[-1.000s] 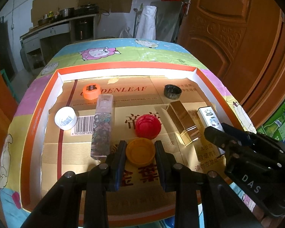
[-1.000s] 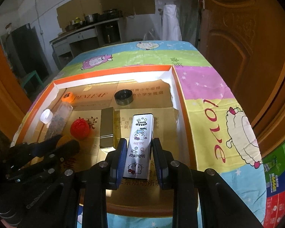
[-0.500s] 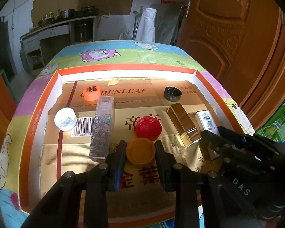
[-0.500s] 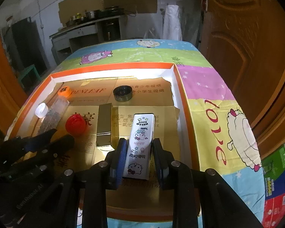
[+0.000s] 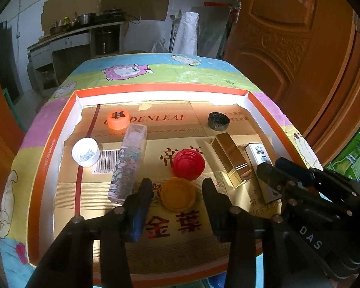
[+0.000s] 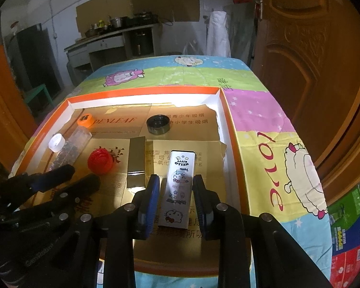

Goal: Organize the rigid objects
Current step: 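Open the left tool to drop the orange cap while the right tool releases the Hello Kitty box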

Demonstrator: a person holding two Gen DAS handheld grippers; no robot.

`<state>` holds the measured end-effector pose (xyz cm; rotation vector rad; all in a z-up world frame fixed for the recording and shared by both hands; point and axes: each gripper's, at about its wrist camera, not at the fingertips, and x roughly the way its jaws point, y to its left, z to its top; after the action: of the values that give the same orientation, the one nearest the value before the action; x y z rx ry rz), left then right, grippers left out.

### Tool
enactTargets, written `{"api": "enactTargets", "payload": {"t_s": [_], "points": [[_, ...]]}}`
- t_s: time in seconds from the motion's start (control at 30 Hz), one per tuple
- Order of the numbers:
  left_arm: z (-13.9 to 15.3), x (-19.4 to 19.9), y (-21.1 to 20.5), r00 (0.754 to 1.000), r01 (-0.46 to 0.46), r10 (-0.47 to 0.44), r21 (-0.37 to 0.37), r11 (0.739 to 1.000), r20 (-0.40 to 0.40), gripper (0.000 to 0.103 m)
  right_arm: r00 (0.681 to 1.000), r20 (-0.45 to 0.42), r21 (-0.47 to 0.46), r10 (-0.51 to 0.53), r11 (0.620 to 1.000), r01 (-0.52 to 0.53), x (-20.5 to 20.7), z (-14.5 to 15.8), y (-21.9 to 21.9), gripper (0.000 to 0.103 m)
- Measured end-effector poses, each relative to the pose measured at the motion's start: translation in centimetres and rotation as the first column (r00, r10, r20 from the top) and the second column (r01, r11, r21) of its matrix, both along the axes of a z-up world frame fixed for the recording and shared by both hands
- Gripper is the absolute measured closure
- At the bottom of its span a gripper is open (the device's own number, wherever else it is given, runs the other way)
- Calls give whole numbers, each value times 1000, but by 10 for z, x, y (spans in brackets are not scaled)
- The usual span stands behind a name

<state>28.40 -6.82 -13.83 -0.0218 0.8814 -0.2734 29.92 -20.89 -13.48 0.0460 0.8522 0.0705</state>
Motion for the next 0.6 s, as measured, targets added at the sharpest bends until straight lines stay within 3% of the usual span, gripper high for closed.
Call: {"api": "enactTargets", "payload": {"t_s": [0.6], "points": [[29,-24,3,998,-4,4,7,1000,56,60,999,34,20,-5,1000,4,-25,26,-2,73]]}}
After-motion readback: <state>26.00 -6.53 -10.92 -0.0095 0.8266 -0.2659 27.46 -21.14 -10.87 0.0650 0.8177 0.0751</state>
